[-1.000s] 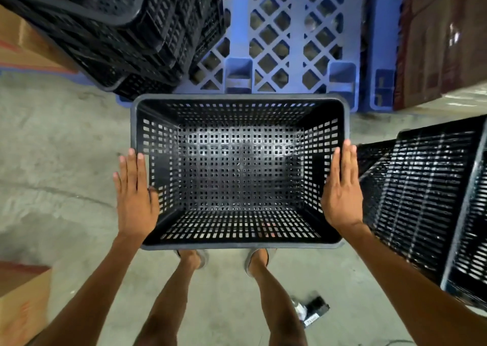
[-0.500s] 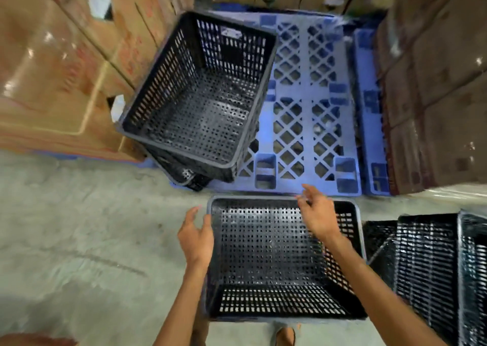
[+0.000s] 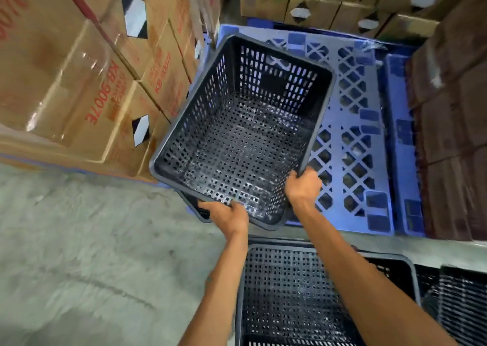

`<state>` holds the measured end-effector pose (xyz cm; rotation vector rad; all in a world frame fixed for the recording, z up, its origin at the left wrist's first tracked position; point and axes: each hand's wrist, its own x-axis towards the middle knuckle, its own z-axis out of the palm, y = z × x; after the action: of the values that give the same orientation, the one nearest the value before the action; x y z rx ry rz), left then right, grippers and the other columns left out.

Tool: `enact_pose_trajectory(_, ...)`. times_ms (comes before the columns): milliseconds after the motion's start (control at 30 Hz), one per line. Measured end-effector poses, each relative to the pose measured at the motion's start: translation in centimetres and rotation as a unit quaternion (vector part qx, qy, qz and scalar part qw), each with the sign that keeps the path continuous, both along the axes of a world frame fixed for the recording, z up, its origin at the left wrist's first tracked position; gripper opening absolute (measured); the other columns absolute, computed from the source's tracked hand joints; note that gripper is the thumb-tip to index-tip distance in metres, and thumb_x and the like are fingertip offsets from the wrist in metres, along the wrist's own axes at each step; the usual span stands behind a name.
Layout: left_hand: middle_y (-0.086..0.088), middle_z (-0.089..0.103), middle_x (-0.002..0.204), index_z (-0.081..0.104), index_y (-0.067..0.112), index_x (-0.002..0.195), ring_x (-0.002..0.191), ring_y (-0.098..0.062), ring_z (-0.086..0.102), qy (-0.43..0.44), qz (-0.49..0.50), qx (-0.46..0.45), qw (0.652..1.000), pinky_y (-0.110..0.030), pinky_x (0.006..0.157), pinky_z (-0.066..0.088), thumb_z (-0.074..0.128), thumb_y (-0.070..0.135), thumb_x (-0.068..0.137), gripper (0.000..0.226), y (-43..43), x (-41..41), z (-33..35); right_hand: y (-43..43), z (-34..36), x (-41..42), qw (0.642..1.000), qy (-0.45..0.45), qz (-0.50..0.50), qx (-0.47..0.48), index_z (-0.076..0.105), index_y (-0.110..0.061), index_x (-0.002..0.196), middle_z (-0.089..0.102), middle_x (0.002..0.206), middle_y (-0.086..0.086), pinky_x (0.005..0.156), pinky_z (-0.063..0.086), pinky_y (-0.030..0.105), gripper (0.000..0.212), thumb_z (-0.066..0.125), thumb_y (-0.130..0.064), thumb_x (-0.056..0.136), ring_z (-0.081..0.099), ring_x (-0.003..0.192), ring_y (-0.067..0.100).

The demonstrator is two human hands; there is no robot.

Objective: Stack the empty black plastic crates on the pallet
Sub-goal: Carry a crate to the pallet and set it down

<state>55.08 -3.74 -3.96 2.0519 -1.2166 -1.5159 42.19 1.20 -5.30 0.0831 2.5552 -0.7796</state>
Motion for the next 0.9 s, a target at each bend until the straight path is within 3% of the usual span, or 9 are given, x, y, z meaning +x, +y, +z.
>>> enact_pose_trajectory(100, 0.014, 0.036, 0.076, -0.005, -0.004, 0.150, 0.079, -0.008, 0.047, -0.020, -0.055, -0.008, 0.998, 0.000, 0.082, 0.033, 0.047, -0.007, 0.091, 0.079, -1.2, 3.2, 0.2, 0.3, -0.2, -1.4, 0.998, 0.015, 0.025, 0.050, 0.063, -0.003, 0.101, 0.067, 0.082, 0.013, 0.058, 0.051, 0.033, 0.035, 0.063, -0.035, 0.087, 0.059, 0.067, 0.028)
enact_pose_trajectory(233, -0.015, 0.064, 0.096, 0.023, -0.008, 0.139, 0.098, -0.029, 0.061, -0.085, -0.128, -0.037, 0.987, -0.026, 0.083, 0.042, 0.052, -0.005, 0.087, 0.060, -5.0, 8.1, -0.8, -0.1, 0.1, -3.8, 0.987, 0.041, 0.033, 0.149, 0.054, -0.010, 0.083, 0.059, 0.069, 0.010, 0.075, 0.054, 0.043, 0.043, 0.057, -0.051, 0.069, 0.058, 0.063, 0.029)
enact_pose_trajectory(333, -0.019, 0.059, 0.113, 0.037, 0.005, 0.121, 0.109, -0.029, 0.058, -0.092, -0.182, -0.080, 0.976, -0.034, 0.089, 0.043, 0.054, -0.011, 0.082, 0.046, -9.6, 11.1, -1.2, 1.3, 1.0, -7.6, 0.980, 0.061, 0.013, 0.188, 0.059, -0.001, 0.116, 0.067, 0.105, 0.021, 0.095, 0.048, 0.052, 0.057, 0.061, -0.042, 0.076, 0.065, 0.097, 0.039)
enact_pose_trajectory(400, -0.009, 0.052, 0.112, 0.030, 0.015, 0.116, 0.110, -0.020, 0.052, -0.055, -0.239, -0.082, 0.966, -0.033, 0.093, 0.042, 0.054, -0.016, 0.081, 0.053, -13.0, 13.1, -1.7, 3.0, 1.3, -10.4, 0.967, 0.047, 0.024, 0.250, 0.022, -0.004, 0.149, 0.055, 0.133, 0.024, 0.108, 0.028, 0.063, 0.096, 0.068, -0.046, 0.076, 0.054, 0.120, 0.044)
enact_pose_trajectory(467, -0.009, 0.051, 0.123, 0.030, 0.014, 0.123, 0.120, -0.020, 0.050, -0.067, -0.300, -0.105, 0.946, -0.038, 0.106, 0.039, 0.056, -0.014, 0.082, 0.056, -16.1, 14.4, -3.1, 3.8, 1.1, -12.2, 0.944, 0.062, 0.106, 0.307, -0.012, -0.014, 0.153, 0.024, 0.157, 0.021, 0.112, 0.013, 0.067, 0.124, 0.073, -0.054, 0.072, 0.030, 0.140, 0.044)
enact_pose_trajectory(533, -0.012, 0.054, 0.130, 0.031, 0.011, 0.132, 0.124, -0.026, 0.052, -0.096, -0.318, -0.101, 0.938, -0.041, 0.107, 0.039, 0.059, -0.005, 0.085, 0.056, -18.7, 14.7, -4.4, 3.4, 0.6, -12.4, 0.927, 0.087, 0.235, 0.279, -0.013, -0.019, 0.153, 0.019, 0.158, 0.020, 0.106, 0.028, 0.062, 0.121, 0.075, -0.047, 0.074, 0.031, 0.139, 0.044)
enact_pose_trajectory(633, -0.014, 0.062, 0.122, 0.046, 0.014, 0.127, 0.112, -0.031, 0.059, -0.111, -0.224, -0.105, 0.963, -0.041, 0.093, 0.045, 0.059, 0.013, 0.090, 0.040, -19.2, 13.6, -3.4, 1.4, -0.2, -11.9, 0.947, 0.076, 0.294, 0.099, 0.035, -0.011, 0.145, 0.064, 0.114, 0.025, 0.077, 0.050, 0.045, 0.074, 0.071, -0.033, 0.084, 0.061, 0.103, 0.042)
enact_pose_trajectory(700, -0.025, 0.066, 0.114, 0.059, 0.001, 0.116, 0.106, -0.041, 0.062, -0.180, -0.159, -0.140, 0.960, -0.044, 0.082, 0.046, 0.059, 0.027, 0.091, 0.036, -18.2, 13.0, -2.8, 0.2, -0.4, -11.5, 0.962, 0.111, 0.244, 0.045, 0.063, -0.005, 0.106, 0.062, 0.072, 0.017, 0.063, 0.046, 0.038, 0.039, 0.063, -0.039, 0.089, 0.065, 0.085, 0.040)
enact_pose_trajectory(900, -0.035, 0.068, 0.091, 0.066, -0.013, 0.089, 0.089, -0.047, 0.066, -0.231, -0.130, -0.202, 0.943, -0.048, 0.072, 0.048, 0.065, 0.024, 0.087, 0.037, -16.1, 13.5, -2.0, 1.1, 0.0, -10.6, 0.949, 0.222, 0.223, 0.035, 0.061, 0.000, 0.080, 0.040, 0.048, 0.005, 0.048, 0.028, 0.031, 0.044, 0.047, -0.038, 0.098, 0.039, 0.043, 0.023)
